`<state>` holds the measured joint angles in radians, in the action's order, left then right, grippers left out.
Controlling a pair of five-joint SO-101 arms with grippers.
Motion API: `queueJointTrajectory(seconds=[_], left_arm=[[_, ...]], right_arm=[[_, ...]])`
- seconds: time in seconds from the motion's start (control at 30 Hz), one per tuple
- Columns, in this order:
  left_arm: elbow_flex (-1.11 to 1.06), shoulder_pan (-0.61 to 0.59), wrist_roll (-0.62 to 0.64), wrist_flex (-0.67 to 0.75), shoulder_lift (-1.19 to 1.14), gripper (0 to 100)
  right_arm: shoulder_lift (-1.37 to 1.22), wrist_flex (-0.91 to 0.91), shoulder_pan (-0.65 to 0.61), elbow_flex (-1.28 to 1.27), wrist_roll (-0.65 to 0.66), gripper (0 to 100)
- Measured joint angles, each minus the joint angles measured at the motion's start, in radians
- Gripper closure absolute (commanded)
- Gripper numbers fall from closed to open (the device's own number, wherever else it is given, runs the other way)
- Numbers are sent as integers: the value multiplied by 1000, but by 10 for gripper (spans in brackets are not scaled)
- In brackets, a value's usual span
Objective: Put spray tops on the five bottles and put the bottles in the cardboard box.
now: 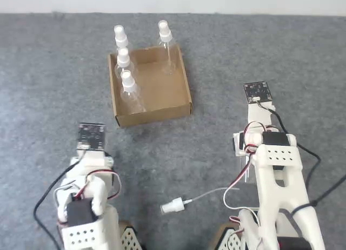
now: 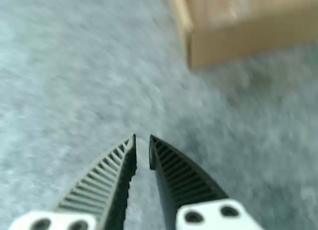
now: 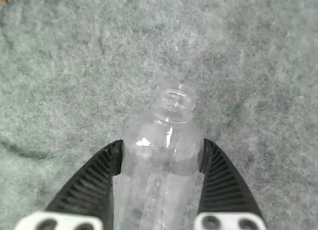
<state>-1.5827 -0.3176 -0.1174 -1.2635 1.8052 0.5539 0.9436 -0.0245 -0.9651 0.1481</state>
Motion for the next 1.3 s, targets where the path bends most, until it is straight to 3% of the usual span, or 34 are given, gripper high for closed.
queueJointTrajectory(seconds=[0.17, 0.33, 0.73, 1.1, 1.3], left_arm=[[118, 11, -18, 0, 0, 961], [160, 103, -184, 0, 0, 963], [169, 267, -301, -21, -11, 959], [367, 493, -305, -21, -583, 870], [382, 637, -305, -21, -717, 818]], right_arm=[[0, 0, 0, 0, 0, 936], [0, 0, 0, 0, 0, 936], [0, -21, 26, 0, 0, 936], [0, -28, 41, 0, 0, 936], [0, -58, 109, 0, 0, 936]])
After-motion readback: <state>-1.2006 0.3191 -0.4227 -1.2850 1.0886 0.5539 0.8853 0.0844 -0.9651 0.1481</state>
